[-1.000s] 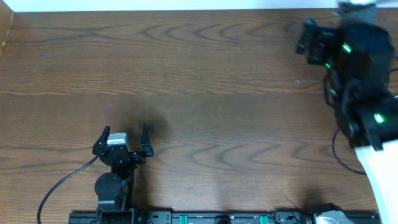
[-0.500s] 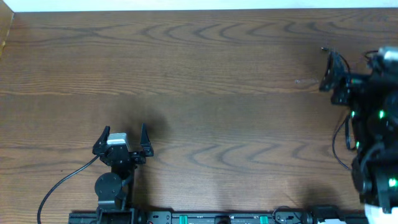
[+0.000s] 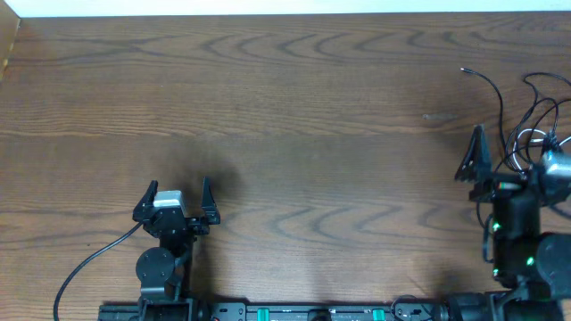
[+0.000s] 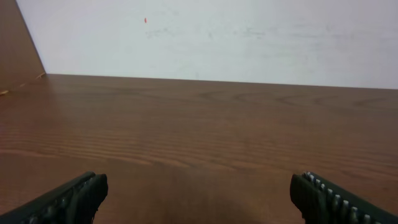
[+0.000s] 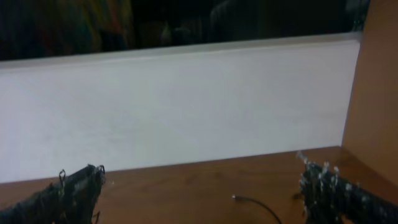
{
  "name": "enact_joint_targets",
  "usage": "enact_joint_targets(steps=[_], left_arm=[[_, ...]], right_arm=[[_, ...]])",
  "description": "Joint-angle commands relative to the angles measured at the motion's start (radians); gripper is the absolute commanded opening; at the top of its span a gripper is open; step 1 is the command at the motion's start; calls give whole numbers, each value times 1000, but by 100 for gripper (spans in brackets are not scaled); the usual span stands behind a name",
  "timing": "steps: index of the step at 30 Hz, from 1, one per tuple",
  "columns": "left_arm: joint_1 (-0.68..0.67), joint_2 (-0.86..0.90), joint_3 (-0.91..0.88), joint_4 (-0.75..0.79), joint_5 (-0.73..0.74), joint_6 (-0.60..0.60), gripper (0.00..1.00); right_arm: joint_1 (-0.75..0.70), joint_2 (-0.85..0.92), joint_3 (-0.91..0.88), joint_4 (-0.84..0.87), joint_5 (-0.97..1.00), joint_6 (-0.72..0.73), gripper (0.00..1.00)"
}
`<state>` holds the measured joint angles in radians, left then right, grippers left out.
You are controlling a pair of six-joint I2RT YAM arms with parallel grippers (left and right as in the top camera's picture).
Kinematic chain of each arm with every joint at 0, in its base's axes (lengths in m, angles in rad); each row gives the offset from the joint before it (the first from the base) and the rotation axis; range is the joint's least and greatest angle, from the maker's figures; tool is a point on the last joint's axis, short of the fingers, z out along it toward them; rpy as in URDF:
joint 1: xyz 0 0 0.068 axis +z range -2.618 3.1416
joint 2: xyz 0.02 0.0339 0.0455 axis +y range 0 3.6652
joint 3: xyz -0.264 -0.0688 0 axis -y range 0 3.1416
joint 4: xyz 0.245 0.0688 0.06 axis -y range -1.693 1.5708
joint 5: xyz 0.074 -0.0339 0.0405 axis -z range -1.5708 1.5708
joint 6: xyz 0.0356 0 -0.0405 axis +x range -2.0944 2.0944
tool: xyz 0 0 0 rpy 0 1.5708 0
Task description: Untangle cables
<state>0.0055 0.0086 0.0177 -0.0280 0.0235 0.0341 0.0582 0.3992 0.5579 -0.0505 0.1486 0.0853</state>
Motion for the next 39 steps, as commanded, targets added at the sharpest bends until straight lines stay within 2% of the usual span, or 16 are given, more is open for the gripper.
enact_joint_targets(steps=[1,7,12,22,33,39], left_arm=[[5,-5,-14,-46,-28,14,99],[5,-5,-14,-46,-28,14,99],[5,-5,-14,-46,-28,14,99],[5,-5,-14,-46,-28,14,99],[5,-5,-14,-46,-28,14,99],[5,-5,-14,-46,-28,14,99]], right_arm=[[-7,-83,-118,74,-12,-11,99],[-7,-187,-273,227,-28,-12,99],[-7,-234,-347,288,-28,-2,99],[-5,-362,-443,293,-28,19,99],[-22,-388,-502,294,-28,50,99],[-25,-394,-553,350,-27,67,99]])
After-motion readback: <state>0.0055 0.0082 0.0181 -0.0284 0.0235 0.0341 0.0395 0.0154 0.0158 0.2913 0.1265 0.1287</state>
